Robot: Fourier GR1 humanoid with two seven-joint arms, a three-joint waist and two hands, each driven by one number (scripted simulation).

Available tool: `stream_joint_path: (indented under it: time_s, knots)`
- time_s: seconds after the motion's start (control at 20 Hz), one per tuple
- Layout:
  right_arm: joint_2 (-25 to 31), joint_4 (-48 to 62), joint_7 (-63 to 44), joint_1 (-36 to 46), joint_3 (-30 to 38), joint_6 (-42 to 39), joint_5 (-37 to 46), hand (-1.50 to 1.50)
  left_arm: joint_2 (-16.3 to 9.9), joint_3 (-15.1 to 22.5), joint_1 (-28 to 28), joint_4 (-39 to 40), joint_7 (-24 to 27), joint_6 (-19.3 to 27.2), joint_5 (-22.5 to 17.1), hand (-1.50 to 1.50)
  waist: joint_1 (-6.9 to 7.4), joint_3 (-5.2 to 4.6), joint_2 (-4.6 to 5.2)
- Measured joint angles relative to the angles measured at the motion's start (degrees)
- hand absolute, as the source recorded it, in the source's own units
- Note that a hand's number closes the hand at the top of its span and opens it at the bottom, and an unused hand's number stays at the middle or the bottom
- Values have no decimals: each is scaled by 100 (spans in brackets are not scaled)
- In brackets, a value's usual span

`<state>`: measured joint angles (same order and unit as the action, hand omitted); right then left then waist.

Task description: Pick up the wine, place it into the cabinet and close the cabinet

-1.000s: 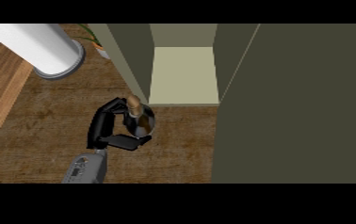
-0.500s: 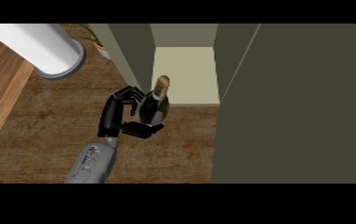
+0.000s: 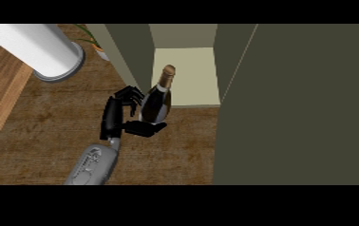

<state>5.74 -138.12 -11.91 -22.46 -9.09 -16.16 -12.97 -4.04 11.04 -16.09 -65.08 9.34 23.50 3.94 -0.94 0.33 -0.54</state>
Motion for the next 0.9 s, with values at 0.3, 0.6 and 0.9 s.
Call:
stream_joint_path:
  time_s: [0.3,0.6,0.9]
  knots:
    - [-21,34,161,-65,-10,-107,-21,-150,-68,234,9,-67,-292,578,-49,150,-59,13,-13]
    - [-31,58,228,-47,-30,-169,-40,-150,-142,370,1,-44,-512,1094,291,150,-142,35,-30]
    - [14,79,233,0,-3,-265,-80,-150,-164,486,33,-30,-667,1540,630,150,-225,55,-32]
